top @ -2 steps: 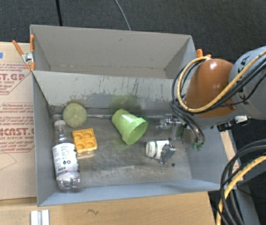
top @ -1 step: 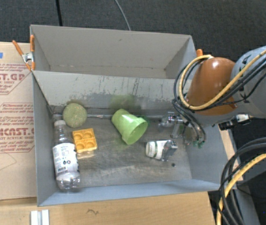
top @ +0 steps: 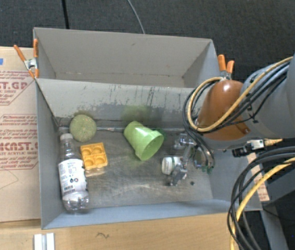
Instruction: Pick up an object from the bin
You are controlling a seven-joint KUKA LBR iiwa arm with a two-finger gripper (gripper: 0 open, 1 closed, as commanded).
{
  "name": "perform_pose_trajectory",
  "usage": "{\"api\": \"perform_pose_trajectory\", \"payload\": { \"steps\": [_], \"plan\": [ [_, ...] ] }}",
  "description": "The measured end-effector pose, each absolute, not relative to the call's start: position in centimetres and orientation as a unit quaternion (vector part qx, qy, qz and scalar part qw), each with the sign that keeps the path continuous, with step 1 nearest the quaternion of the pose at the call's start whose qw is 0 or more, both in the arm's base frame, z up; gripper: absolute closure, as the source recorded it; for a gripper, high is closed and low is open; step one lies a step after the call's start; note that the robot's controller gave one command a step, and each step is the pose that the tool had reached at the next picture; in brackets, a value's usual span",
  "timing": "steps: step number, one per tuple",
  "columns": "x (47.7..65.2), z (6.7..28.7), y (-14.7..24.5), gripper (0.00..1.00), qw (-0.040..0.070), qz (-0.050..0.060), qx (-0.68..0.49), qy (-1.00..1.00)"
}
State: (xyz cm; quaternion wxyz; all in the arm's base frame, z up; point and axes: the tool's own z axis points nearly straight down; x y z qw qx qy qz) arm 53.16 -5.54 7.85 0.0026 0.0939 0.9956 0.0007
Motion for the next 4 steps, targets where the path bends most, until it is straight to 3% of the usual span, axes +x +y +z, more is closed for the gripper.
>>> {"api": "perform_pose_trajectory", "payload": {
  "steps": [1,3,4],
  "plan": [
    [53.8,6.0,-5.5,1.00,0.009,0.000,0.101,0.995],
    [53.5,6.7,-5.5,1.00,0.005,0.000,0.102,0.995],
    [53.4,8.4,-5.4,1.00,0.002,0.001,0.102,0.995]
  ]
}}
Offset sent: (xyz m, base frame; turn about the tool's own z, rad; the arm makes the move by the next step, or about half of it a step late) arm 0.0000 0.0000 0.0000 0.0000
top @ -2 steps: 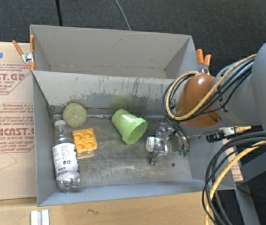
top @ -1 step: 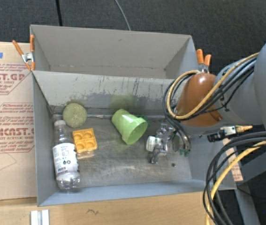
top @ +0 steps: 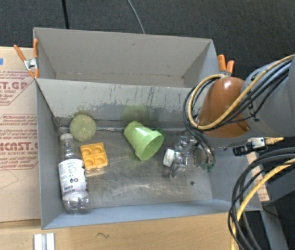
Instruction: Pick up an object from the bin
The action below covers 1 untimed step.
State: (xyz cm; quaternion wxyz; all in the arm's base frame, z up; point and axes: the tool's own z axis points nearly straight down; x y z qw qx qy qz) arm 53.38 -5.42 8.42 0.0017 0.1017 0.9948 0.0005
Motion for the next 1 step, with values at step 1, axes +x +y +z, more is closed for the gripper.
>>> {"api": "perform_pose_trajectory", "payload": {
  "steps": [1],
  "plan": [
    [53.32,10.16,-5.38,1.00,0.001,0.001,0.101,0.995]
  ]
}}
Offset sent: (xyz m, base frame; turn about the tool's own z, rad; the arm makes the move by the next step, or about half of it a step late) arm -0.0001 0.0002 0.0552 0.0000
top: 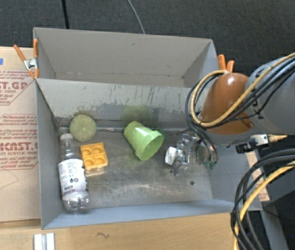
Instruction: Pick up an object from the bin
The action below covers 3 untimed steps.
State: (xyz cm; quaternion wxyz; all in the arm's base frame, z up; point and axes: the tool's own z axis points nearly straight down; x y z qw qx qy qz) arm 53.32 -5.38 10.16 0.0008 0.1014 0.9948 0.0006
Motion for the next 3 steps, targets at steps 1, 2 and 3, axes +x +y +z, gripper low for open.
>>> {"api": "perform_pose_trajectory", "payload": {
  "steps": [1,2,3],
  "plan": [
    [53.4,11.4,-5.4,1.00,0.001,0.001,0.101,0.995],
    [53.4,12.6,-5.3,1.00,0.000,0.001,0.101,0.995],
    [53.4,13.5,-5.3,1.00,0.001,0.001,0.101,0.995]
  ]
}}
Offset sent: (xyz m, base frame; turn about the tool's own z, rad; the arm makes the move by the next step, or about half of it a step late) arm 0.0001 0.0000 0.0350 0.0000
